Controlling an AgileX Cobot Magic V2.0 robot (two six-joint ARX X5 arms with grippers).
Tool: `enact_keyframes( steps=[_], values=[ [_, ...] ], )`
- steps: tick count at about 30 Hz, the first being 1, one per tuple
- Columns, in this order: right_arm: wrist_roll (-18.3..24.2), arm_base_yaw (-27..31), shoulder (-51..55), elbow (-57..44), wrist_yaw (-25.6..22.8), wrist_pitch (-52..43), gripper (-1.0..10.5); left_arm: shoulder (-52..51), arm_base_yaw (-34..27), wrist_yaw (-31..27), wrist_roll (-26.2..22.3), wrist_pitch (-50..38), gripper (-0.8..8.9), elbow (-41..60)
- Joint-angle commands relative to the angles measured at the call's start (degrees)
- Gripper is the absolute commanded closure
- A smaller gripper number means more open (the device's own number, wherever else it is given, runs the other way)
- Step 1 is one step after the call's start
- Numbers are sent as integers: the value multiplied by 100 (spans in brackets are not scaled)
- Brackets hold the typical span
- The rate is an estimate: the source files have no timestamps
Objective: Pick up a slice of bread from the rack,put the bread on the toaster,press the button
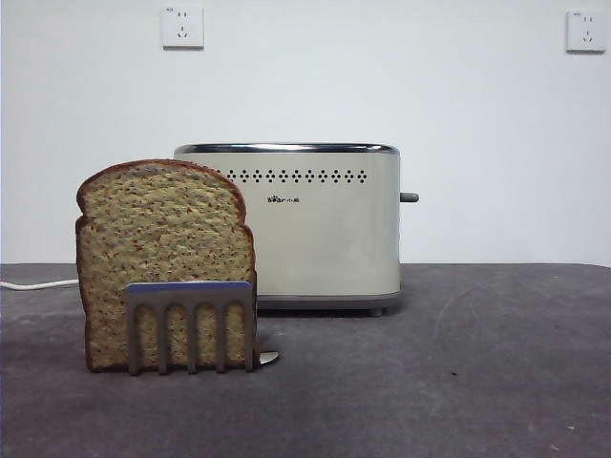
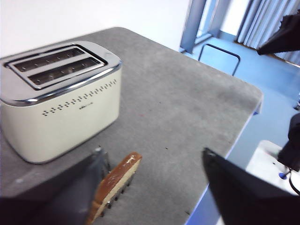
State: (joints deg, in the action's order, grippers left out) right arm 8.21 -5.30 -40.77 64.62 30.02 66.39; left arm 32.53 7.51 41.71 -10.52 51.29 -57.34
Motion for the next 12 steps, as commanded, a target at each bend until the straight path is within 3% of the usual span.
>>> enact_keyframes(
  steps=[1,4,12],
  values=[
    [44,-15,-26,7,7,-28,958,219,201,20,-225,-44,167,-74],
    [42,-15,-74,7,9,-28,958,560,514,-160,-492,-37,167,-258],
    [44,-15,-186,7,7,-31,958,1821,1589,-1451,-1526,223,168,-940]
  ],
)
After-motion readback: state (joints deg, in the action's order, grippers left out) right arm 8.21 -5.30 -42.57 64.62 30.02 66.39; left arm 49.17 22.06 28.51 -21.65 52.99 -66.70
